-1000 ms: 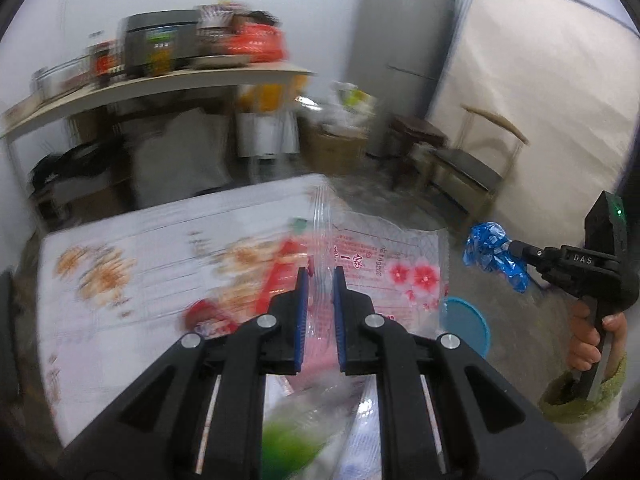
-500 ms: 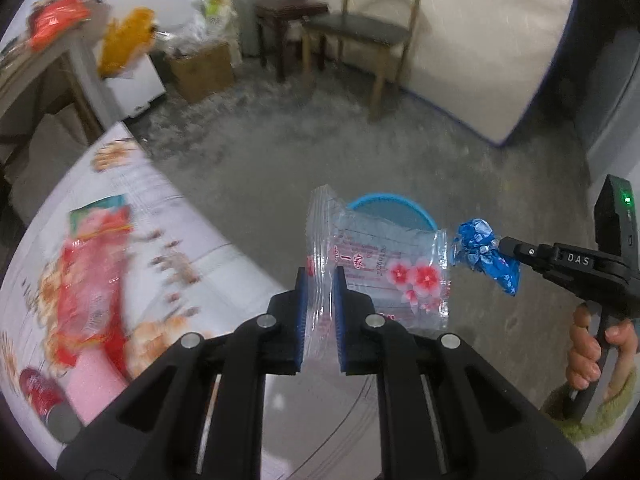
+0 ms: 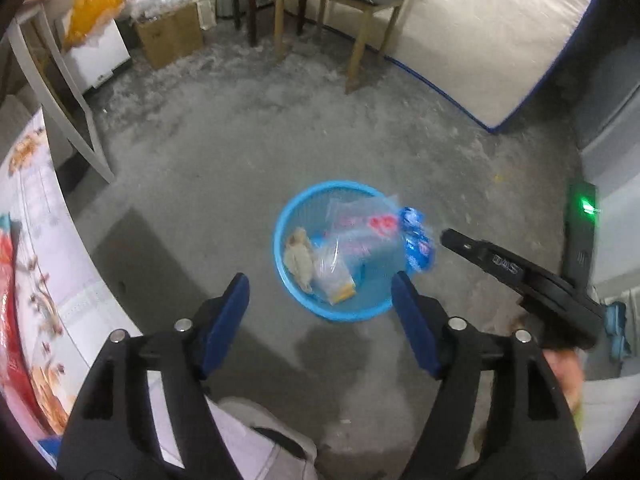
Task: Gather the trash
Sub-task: 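Open both tools to drop the bag and wrapper into the wastebasket, then move both tools back over the table toward the toothpaste box and red can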
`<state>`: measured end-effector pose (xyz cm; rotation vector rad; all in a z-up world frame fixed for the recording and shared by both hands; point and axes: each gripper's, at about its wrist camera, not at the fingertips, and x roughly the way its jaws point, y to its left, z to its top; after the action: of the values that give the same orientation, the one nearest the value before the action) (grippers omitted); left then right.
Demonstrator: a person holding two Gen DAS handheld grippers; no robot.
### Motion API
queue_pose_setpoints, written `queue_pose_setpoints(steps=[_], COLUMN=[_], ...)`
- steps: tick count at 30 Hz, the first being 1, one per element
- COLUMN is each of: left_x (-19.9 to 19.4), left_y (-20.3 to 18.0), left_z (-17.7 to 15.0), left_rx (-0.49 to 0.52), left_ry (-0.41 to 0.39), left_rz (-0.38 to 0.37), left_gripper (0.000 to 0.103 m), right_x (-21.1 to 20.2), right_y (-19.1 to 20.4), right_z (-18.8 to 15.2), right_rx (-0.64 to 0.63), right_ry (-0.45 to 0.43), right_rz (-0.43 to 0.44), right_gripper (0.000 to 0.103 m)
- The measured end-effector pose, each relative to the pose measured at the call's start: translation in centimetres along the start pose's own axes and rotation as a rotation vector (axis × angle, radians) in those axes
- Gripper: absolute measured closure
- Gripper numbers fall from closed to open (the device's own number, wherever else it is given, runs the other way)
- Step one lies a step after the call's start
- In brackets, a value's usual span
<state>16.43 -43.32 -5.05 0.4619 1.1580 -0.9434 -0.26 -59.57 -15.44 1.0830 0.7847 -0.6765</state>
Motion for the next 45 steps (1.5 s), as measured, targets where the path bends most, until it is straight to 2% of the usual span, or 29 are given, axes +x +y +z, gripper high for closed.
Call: queue_pose_setpoints(steps=[2, 10, 20, 25, 32, 36, 40, 45], left_x=[-0.8, -6.8, -14.0, -18.3, -23.4, -25.9, -26.4, -23.3], left_y=[0.5, 4.9, 8.3, 11.5, 16.7, 19.3, 18.6, 16.4], left_z=[-0.7, -4.1, -11.1, -15.6, -22.1, -26.7, -29.8, -32.4], left_rx=[-0.004, -0.115, -0.153, -0.245, -0.357, -0.426, -0.374, -0.311], left_ry=[-0.007, -0.092, -0.173, -0.253, -0.349, -0.400, -0.412, -0.333], left_rz=[0.003, -0.028, -0.046, -0.078, 0.026, 0.075, 0.136, 0.151], left_gripper=[0.032, 0.030, 0.027, 0.026, 0.026, 0.026, 0.022, 0.022], right_x=[0.1, -1.6, -5.3, -6.9, -8.7, -9.6, -9.8, -8.7], right_y=[-0.7, -2.1, 1.4, 5.5, 12.7, 17.5, 21.5, 26.1], right_z=[-0.4, -2.5, -5.6, -7.6, -10.3, -13.4, -17.7, -24.1], right_rx=[0.012, 0.025, -0.056, -0.149, -0.280, -0.377, -0.477, -0.614], right_ry=[-0.001, 0.002, 0.026, 0.070, 0.147, 0.203, 0.285, 0.415], right_rz=[-0.006, 0.024, 0.090, 0.128, 0.251, 0.314, 0.365, 0.388], right_gripper=[0.069, 0.067, 0.053, 0.048, 0.042, 0.040, 0.040, 0.040])
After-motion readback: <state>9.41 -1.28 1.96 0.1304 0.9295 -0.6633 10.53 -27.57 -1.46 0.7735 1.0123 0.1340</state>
